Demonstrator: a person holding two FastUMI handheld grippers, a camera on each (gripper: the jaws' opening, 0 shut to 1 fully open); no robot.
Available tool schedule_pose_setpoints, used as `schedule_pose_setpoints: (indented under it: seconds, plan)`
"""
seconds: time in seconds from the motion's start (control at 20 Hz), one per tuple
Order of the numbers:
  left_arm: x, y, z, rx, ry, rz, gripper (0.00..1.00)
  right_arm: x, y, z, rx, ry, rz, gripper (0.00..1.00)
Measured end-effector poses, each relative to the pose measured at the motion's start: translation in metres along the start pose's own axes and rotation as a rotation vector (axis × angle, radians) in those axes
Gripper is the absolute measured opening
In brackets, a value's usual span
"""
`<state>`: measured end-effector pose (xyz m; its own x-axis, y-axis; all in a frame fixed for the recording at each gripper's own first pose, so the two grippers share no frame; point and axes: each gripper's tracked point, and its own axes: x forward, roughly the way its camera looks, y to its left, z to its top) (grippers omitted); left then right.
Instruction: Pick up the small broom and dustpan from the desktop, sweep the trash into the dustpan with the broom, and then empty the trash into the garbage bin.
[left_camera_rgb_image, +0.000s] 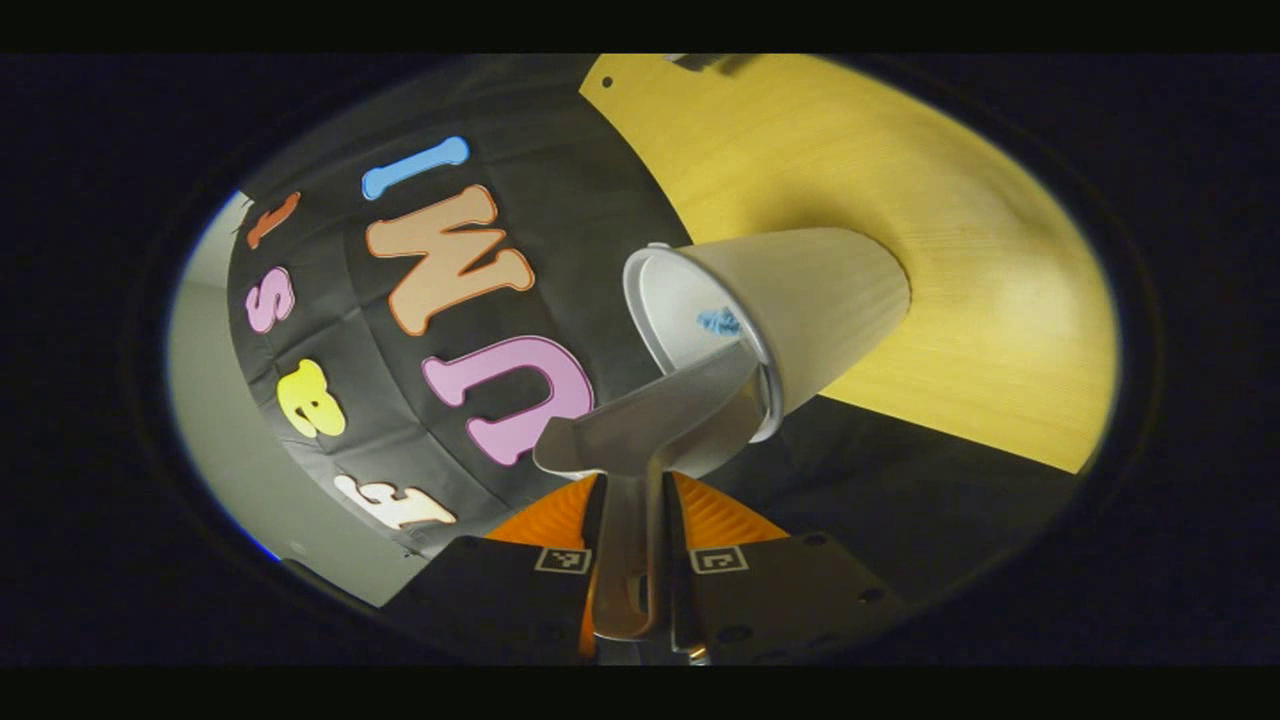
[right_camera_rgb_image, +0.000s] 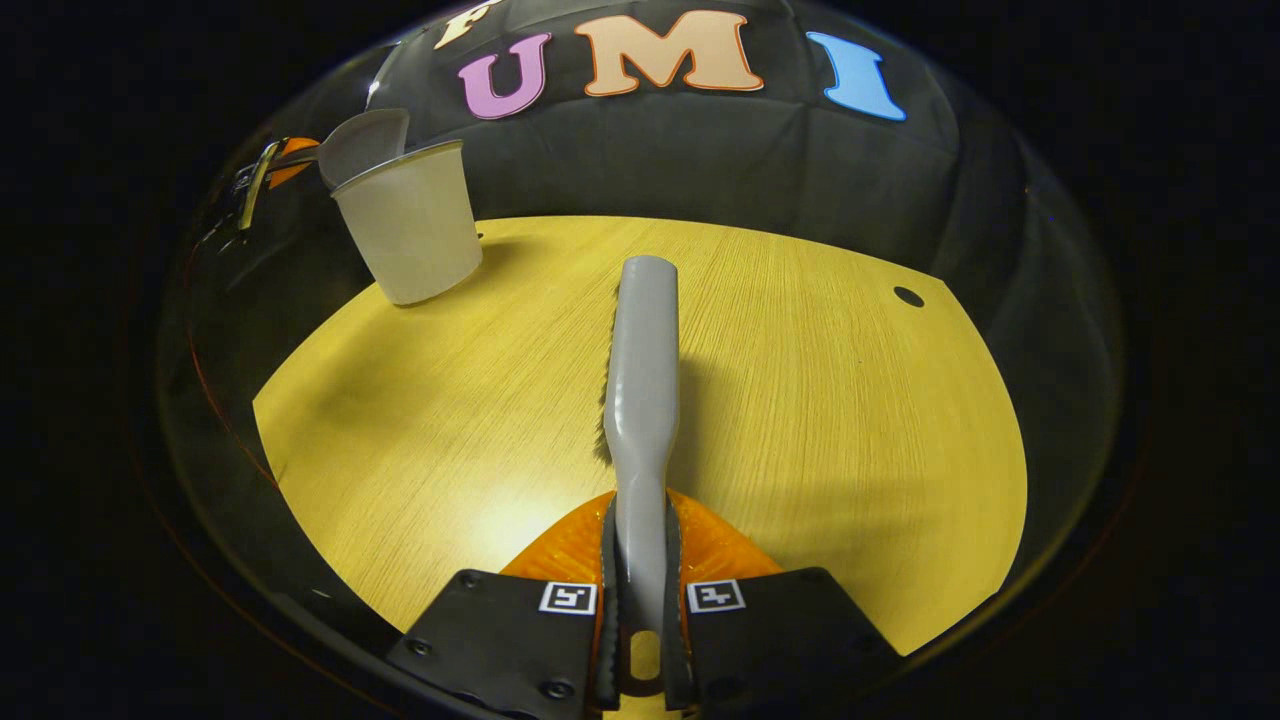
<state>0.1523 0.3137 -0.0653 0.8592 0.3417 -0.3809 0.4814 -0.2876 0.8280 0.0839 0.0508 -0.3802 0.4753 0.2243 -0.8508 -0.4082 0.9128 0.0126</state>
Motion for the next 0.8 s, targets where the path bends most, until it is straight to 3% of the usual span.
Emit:
schedule_pose_setpoints:
  seconds: [0.2, 0.45, 0.8]
  plan:
    - [-0.008, 0.015, 0.005, -0.158, 0.008, 0.025, 0.21, -0.001, -0.001, 0.001, 0.005, -0.009, -0.001, 0.17]
    - [-0.033, 0.046, 0.035, -0.601, -0.057, 0.100, 0.20, -0.013, -0.008, 0.007, 0.031, -0.035, -0.009, 0.19]
    - [-0.066, 0.053, 0.151, -1.119, -0.236, 0.086, 0.20, -0.031, -0.019, 0.015, 0.072, -0.079, -0.019, 0.18]
